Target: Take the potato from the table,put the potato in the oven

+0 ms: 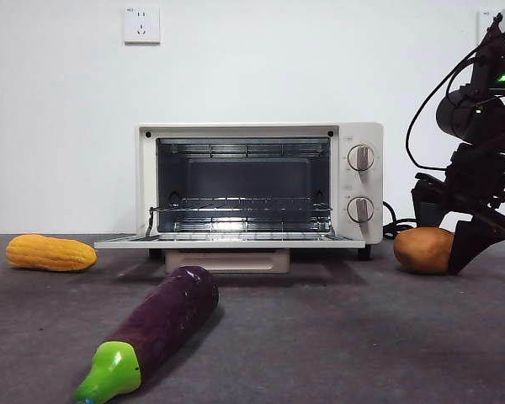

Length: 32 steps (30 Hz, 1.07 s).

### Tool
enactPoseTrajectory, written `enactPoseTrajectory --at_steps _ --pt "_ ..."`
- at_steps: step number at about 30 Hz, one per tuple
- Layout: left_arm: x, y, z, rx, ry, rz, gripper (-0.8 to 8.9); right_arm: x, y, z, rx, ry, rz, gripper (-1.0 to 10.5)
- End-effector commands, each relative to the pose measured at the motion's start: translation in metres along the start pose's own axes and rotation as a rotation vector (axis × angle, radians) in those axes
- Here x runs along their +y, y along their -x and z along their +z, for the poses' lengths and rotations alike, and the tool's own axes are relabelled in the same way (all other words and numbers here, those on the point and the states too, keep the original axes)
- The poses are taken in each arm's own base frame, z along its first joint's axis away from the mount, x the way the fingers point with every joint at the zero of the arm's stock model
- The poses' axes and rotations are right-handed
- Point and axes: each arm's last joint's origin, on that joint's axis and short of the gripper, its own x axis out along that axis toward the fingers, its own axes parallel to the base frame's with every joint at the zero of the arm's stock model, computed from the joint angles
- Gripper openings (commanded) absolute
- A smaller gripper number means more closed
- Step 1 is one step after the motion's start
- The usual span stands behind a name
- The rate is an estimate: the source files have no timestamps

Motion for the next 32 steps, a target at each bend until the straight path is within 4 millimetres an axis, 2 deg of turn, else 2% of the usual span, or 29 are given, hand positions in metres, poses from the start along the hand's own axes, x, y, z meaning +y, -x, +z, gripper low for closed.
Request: enactPoseTrajectory --at_steps 1,5,9,12,15,20,25,28,32 --pt "0.000 0.001 0.000 -0.007 0.003 0.000 -0.06 0.000 0.005 -0.002 0.014 0.048 -0.013 1.2" --pt "0.000 0.001 0.000 -0.007 -0.004 0.000 -0.06 0.002 0.031 -0.005 0.006 0.126 -0.014 1.2" --pt "0.000 0.001 0.000 -0.007 -0.021 0.000 -0.06 0.009 0.066 -0.009 -0.015 0.283 0.024 1.2" --pt "0.000 0.001 0.000 -0.007 -0.036 -0.001 -0.06 0.012 0.103 -0.016 -0.052 0.455 0.037 1.2" --pt "0.000 0.001 0.000 -0.008 -0.037 -0.001 -0.06 0.007 0.148 -0.026 -0.174 0.651 -0.015 1.2" --pt "0.000 0.002 -0.001 -0.007 -0.036 -0.027 -0.06 -0.018 0.230 -0.047 -0.425 0.868 -0.057 1.1" --pt "-0.001 0.003 -0.001 -0.005 -0.036 -0.057 -0.06 -0.049 0.306 -0.074 -0.551 0.967 0.156 0.6" --pt "-0.001 0.002 -0.001 -0.004 -0.037 -0.056 -0.06 -0.068 0.335 -0.092 -0.569 1.045 0.277 0.6" --pt "-0.001 0.001 0.000 0.000 -0.040 -0.052 -0.06 -0.086 0.355 -0.111 -0.521 1.201 0.389 0.6"
